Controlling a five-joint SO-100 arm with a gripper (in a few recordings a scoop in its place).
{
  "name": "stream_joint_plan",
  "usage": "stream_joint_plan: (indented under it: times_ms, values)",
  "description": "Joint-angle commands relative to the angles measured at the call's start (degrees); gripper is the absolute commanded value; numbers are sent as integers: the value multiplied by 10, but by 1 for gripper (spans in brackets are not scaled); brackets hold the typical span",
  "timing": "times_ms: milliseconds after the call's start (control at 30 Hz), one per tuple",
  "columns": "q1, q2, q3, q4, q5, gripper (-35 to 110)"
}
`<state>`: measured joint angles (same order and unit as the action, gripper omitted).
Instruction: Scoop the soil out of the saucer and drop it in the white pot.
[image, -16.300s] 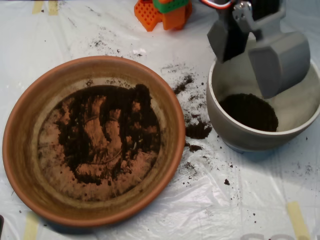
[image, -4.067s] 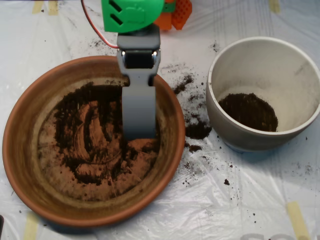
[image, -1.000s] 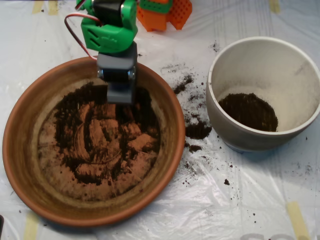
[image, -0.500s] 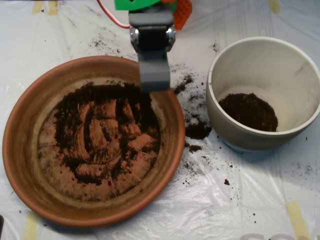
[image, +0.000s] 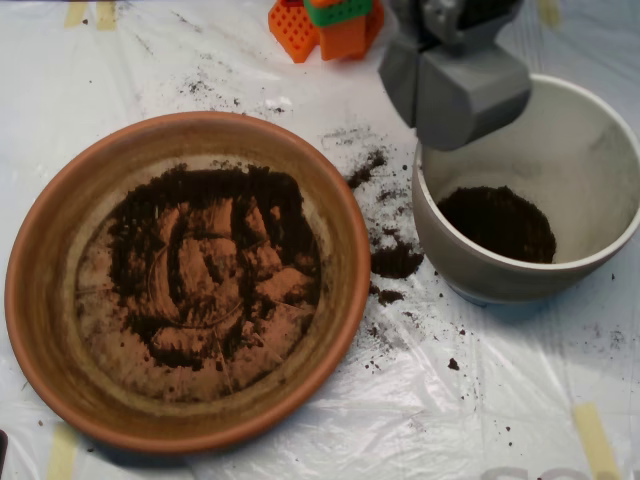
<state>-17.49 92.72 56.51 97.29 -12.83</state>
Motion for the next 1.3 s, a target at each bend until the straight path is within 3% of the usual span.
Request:
stream_joint_plan:
  times_ms: [0, 167, 433, 667, 933, 1267]
  values:
    - [-69, -4, -62, 21, -13, 1]
    - [-97, -9, -22, 27, -30, 43]
    - [-70, 30, 32, 3, -28, 47]
    - [-19, 66, 10, 4, 19, 38]
    - [171, 86, 37, -3, 93, 36]
    - [418, 132, 393, -238, 96, 33]
